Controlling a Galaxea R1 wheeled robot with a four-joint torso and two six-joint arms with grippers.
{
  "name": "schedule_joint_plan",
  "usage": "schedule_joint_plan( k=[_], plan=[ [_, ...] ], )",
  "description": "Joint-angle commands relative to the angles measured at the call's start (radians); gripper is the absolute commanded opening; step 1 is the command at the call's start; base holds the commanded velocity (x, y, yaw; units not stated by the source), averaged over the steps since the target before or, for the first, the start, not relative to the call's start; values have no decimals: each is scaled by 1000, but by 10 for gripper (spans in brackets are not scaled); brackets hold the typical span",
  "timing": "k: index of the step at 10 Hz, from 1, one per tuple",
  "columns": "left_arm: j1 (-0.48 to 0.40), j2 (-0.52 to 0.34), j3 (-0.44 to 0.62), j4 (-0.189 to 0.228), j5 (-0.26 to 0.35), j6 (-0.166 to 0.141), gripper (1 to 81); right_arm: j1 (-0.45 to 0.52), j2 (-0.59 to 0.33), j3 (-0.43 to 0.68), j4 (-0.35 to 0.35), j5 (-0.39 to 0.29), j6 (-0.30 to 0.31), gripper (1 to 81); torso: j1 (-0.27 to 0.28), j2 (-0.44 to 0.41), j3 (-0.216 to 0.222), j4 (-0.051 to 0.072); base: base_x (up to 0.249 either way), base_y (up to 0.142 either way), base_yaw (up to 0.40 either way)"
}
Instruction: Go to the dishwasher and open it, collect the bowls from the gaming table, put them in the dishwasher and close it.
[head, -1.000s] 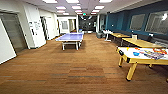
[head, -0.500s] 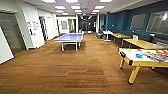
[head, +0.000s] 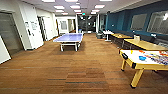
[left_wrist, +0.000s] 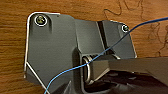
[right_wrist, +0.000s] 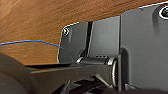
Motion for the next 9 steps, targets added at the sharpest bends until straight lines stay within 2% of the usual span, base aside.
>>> schedule_joint_plan(
  k=[1, 9],
  plan=[
    [-37, -13, 9, 2, 39, -1, 811, 45, -3, 10, -12, -27, 0, 811, 0, 0, 0, 0, 228, 0, 0],
    [-36, -10, 9, 2, 39, -1, 811, 42, 2, 6, -12, -27, 0, 811, 0, 0, 0, 0, 228, 0, 0]
  ],
)
